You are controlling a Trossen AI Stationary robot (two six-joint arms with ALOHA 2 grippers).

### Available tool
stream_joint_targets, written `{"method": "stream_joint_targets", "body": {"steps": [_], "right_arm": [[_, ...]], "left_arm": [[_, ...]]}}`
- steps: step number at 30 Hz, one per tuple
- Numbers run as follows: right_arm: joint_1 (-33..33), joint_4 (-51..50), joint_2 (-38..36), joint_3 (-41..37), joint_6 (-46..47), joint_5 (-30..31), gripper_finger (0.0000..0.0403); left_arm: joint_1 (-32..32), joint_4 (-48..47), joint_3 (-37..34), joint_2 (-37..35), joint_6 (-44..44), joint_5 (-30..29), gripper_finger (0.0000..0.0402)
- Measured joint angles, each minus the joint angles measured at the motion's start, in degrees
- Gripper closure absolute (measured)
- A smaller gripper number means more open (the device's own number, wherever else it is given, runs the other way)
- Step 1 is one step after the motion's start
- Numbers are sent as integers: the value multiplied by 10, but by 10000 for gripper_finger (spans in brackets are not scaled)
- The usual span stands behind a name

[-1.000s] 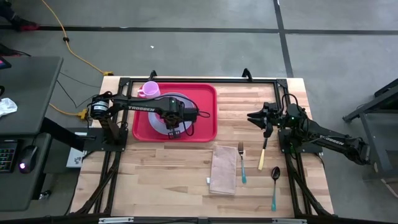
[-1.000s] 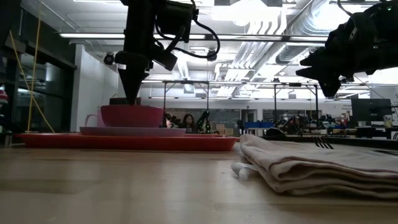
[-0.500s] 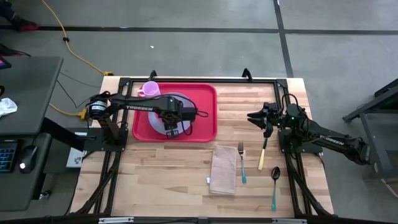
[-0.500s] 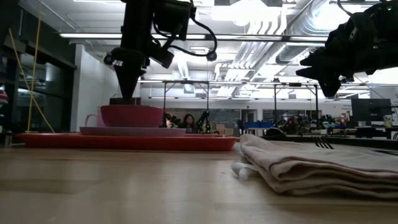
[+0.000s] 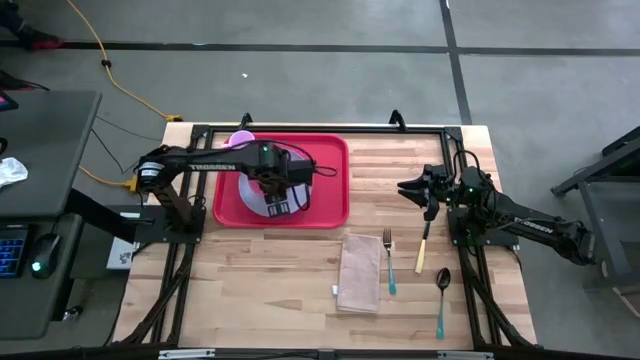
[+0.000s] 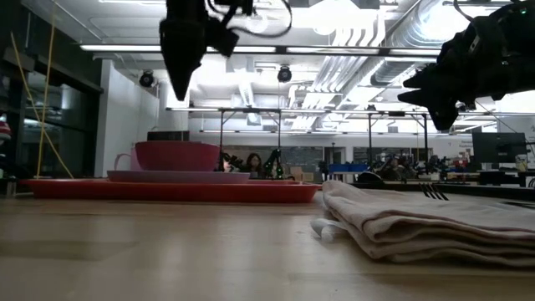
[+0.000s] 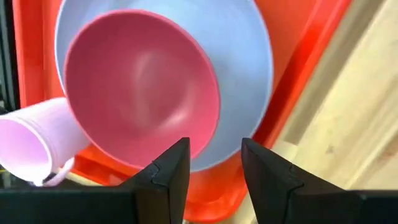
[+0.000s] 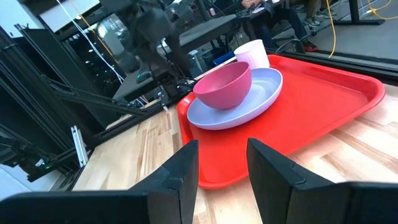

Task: Set up tray
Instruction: Put the brown napkin beside the blue plate on the red tray

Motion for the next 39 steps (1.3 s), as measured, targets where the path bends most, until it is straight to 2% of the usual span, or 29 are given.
{"method": "stream_joint_targets", "body": {"steps": [12, 22, 28, 39], "right_arm": [[0, -1, 0, 0, -11, -1, 289], [0, -9, 0, 0, -14, -1, 289], [0, -9, 0, 0, -10, -1, 289], [0, -9, 1, 0, -9, -1, 289]], "left_arm": [[-14, 36, 128, -8, -23, 87, 242], [-65, 151, 152, -7, -10, 165, 256], [-76, 189, 152, -7, -54, 230, 257], [-129, 239, 151, 30, -37, 214, 257]]}}
